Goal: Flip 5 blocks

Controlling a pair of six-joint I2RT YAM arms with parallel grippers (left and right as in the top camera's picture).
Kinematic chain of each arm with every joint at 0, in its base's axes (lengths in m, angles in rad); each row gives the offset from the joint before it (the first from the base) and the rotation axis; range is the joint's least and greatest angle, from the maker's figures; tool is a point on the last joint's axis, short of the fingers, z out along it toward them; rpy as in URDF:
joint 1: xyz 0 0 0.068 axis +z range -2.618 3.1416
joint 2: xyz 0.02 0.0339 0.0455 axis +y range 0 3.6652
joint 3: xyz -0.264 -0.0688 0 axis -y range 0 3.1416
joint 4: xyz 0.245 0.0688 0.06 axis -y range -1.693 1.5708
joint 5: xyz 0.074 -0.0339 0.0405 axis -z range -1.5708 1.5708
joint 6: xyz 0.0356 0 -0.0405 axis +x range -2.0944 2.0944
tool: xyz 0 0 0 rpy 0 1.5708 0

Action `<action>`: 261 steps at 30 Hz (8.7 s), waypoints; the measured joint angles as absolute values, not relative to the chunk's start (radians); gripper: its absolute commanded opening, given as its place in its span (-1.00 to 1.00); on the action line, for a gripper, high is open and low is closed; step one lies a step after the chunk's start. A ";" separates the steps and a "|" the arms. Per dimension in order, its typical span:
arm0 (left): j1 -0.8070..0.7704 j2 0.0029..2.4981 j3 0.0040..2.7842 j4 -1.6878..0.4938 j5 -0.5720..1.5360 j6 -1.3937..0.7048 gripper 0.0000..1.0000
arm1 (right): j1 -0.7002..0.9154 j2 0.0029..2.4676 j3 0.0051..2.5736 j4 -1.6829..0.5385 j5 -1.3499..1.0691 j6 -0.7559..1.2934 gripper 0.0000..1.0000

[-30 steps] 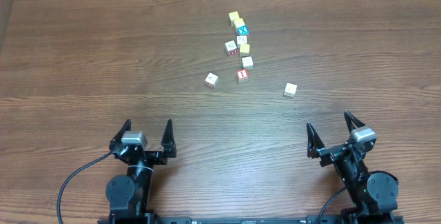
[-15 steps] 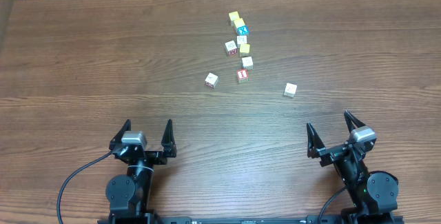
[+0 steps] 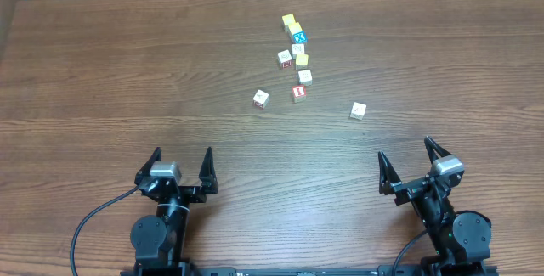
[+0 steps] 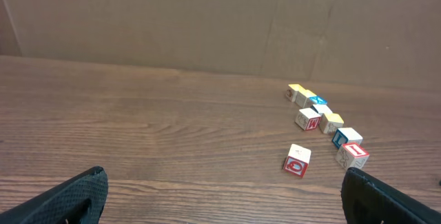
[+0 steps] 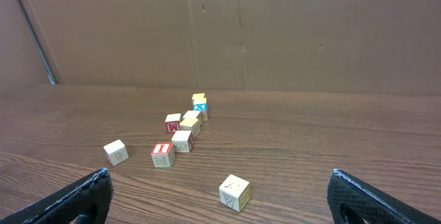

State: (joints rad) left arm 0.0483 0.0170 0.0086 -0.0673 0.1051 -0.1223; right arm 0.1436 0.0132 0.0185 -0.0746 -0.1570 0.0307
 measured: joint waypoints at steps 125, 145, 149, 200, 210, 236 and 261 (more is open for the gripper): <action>0.047 0.203 0.525 -0.236 0.148 -0.214 0.99 | 0.144 0.213 0.509 -0.362 -0.095 0.126 1.00; 0.047 1.319 1.869 -1.231 0.260 -0.179 1.00 | 0.144 1.481 1.930 -1.430 -0.121 0.131 1.00; 0.047 1.423 1.885 -1.295 0.298 -0.181 -0.21 | 0.144 1.594 1.932 -1.452 -0.254 0.131 0.89; -0.208 1.869 1.805 -1.282 0.123 -0.204 0.67 | 0.291 1.789 1.170 -0.627 0.054 0.499 0.05; -0.208 1.869 1.805 -1.281 0.122 -0.207 0.68 | 0.291 1.793 1.087 -0.511 0.048 0.500 0.06; -0.208 1.869 1.805 -1.282 0.122 -0.207 0.86 | 0.291 1.797 1.024 -0.420 0.033 0.549 -0.20; -0.208 1.869 1.805 -1.258 0.122 -0.207 0.92 | 0.406 1.647 1.247 -0.786 -0.046 0.538 -0.55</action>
State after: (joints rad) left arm -0.2077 1.8687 1.8050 -1.2579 0.1223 -0.2073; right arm 0.4057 1.6470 1.2469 -0.7856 -0.0460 0.5385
